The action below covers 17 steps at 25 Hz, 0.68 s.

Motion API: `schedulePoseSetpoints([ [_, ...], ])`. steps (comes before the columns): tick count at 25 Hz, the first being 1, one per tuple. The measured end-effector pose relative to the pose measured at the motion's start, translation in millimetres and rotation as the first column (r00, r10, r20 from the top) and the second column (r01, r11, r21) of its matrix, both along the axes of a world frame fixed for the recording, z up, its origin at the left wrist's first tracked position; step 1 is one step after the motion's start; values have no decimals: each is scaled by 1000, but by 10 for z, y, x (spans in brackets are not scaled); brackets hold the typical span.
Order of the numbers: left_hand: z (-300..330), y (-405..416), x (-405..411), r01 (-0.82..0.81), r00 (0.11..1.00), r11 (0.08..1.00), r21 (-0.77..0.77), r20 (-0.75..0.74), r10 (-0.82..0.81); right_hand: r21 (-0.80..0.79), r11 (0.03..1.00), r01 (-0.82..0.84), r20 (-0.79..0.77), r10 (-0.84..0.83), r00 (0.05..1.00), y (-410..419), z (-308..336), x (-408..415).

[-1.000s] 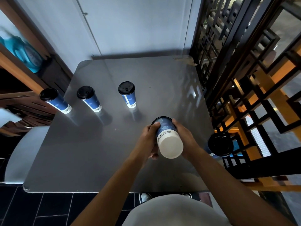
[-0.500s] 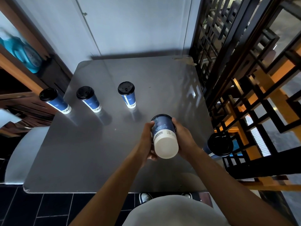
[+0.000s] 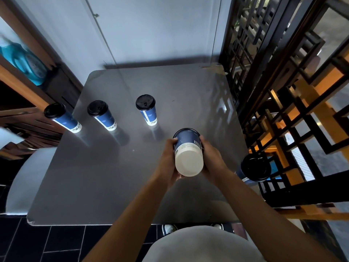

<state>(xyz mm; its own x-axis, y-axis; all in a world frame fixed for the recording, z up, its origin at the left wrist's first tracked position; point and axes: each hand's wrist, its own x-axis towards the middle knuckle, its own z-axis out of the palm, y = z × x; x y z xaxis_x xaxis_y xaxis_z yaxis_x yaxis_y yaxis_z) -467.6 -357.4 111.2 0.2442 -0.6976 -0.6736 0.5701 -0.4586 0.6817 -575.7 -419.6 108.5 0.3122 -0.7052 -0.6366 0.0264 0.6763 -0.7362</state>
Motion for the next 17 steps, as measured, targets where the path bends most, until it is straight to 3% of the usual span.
schedulePoseSetpoints([
  [4,102,-5,-16,44,998,998,41,47,-46,-5,1000,4,-6,-4,1000,-41,6,14],
  [7,103,-23,43,60,952,989,137,290,-98,-4,997,-75,-35,74,997,-50,-21,22],
  [9,131,-28,76,108,917,971,215,354,-181,-21,994,-106,-61,105,993,-61,-48,9],
  [12,144,-4,79,222,904,947,232,314,-289,-59,988,-139,-78,135,988,-85,-80,-16],
  [15,127,-10,51,169,958,984,55,225,-177,-59,993,-106,-38,104,994,-99,-87,-24],
  [17,163,-4,49,65,995,998,-22,76,-63,-39,998,-51,32,53,998,-104,-97,-15],
])
